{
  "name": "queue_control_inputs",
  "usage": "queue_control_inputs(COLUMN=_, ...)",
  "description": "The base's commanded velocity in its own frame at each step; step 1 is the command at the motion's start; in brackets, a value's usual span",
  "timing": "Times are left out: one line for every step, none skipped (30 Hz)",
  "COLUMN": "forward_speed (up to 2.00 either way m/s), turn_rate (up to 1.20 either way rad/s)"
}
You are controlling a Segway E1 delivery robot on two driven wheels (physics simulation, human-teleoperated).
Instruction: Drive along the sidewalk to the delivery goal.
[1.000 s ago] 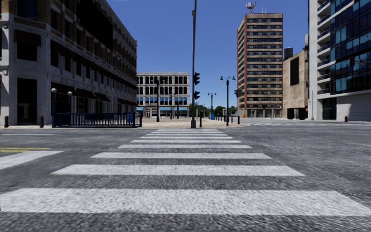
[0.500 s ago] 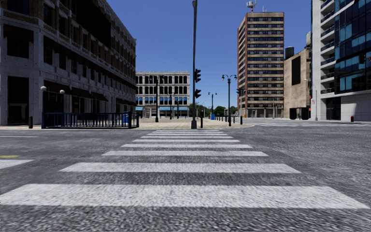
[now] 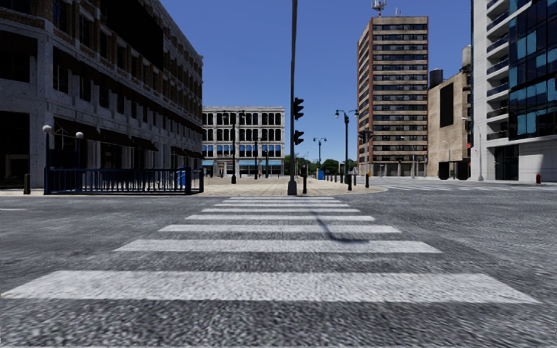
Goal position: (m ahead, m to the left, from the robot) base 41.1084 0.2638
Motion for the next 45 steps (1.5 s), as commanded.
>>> queue_control_inputs(forward_speed=1.73, turn_rate=0.00)
queue_control_inputs(forward_speed=1.73, turn_rate=0.00)
queue_control_inputs(forward_speed=1.73, turn_rate=0.00)
queue_control_inputs(forward_speed=1.73, turn_rate=0.00)
queue_control_inputs(forward_speed=1.73, turn_rate=0.00)
queue_control_inputs(forward_speed=1.73, turn_rate=0.00)
queue_control_inputs(forward_speed=1.73, turn_rate=0.00)
queue_control_inputs(forward_speed=1.73, turn_rate=0.00)
queue_control_inputs(forward_speed=1.73, turn_rate=0.00)
queue_control_inputs(forward_speed=1.73, turn_rate=0.00)
queue_control_inputs(forward_speed=1.73, turn_rate=0.00)
queue_control_inputs(forward_speed=1.73, turn_rate=0.00)
queue_control_inputs(forward_speed=1.73, turn_rate=0.00)
queue_control_inputs(forward_speed=1.73, turn_rate=0.00)
queue_control_inputs(forward_speed=1.73, turn_rate=0.00)
queue_control_inputs(forward_speed=1.73, turn_rate=0.00)
queue_control_inputs(forward_speed=1.73, turn_rate=0.00)
queue_control_inputs(forward_speed=1.73, turn_rate=0.00)
queue_control_inputs(forward_speed=1.73, turn_rate=0.00)
queue_control_inputs(forward_speed=1.73, turn_rate=0.00)
queue_control_inputs(forward_speed=1.73, turn_rate=0.00)
queue_control_inputs(forward_speed=1.73, turn_rate=0.00)
queue_control_inputs(forward_speed=1.73, turn_rate=0.00)
queue_control_inputs(forward_speed=1.73, turn_rate=0.00)
queue_control_inputs(forward_speed=1.73, turn_rate=0.00)
queue_control_inputs(forward_speed=1.73, turn_rate=0.00)
queue_control_inputs(forward_speed=1.73, turn_rate=0.00)
queue_control_inputs(forward_speed=1.73, turn_rate=0.00)
queue_control_inputs(forward_speed=1.73, turn_rate=0.00)
queue_control_inputs(forward_speed=1.73, turn_rate=0.00)
queue_control_inputs(forward_speed=1.73, turn_rate=0.00)
queue_control_inputs(forward_speed=1.73, turn_rate=0.00)
queue_control_inputs(forward_speed=1.73, turn_rate=0.00)
queue_control_inputs(forward_speed=1.73, turn_rate=0.00)
queue_control_inputs(forward_speed=1.73, turn_rate=0.00)
queue_control_inputs(forward_speed=1.73, turn_rate=0.00)
queue_control_inputs(forward_speed=1.73, turn_rate=0.06)
queue_control_inputs(forward_speed=1.73, turn_rate=0.54)
queue_control_inputs(forward_speed=1.73, turn_rate=0.64)
queue_control_inputs(forward_speed=1.73, turn_rate=0.67)
queue_control_inputs(forward_speed=1.73, turn_rate=0.52)
queue_control_inputs(forward_speed=1.73, turn_rate=0.52)
queue_control_inputs(forward_speed=1.73, turn_rate=0.07)
queue_control_inputs(forward_speed=1.73, turn_rate=0.01)
queue_control_inputs(forward_speed=1.73, turn_rate=0.01)
